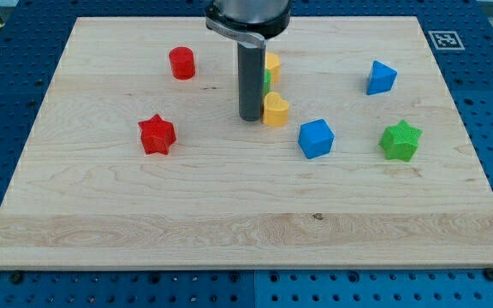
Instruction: Slide yellow heart to the yellow hexagon
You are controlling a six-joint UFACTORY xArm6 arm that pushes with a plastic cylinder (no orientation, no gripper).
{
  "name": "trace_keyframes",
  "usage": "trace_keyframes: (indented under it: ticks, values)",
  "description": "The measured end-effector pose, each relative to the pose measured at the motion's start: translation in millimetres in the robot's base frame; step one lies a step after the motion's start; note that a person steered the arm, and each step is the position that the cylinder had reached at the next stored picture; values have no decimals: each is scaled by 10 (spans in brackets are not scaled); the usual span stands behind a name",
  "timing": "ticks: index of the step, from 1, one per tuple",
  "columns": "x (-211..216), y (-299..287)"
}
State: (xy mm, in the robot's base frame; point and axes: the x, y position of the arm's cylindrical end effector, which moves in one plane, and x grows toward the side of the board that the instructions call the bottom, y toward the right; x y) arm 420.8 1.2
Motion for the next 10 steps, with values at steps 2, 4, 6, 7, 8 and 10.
trace_keyframes:
  ticks: [2,4,6,7,8,10]
  values:
    - [126,415]
    - [46,827]
    - [-84,1002]
    - [-393,1017]
    - [-416,1045]
    - [50,1044]
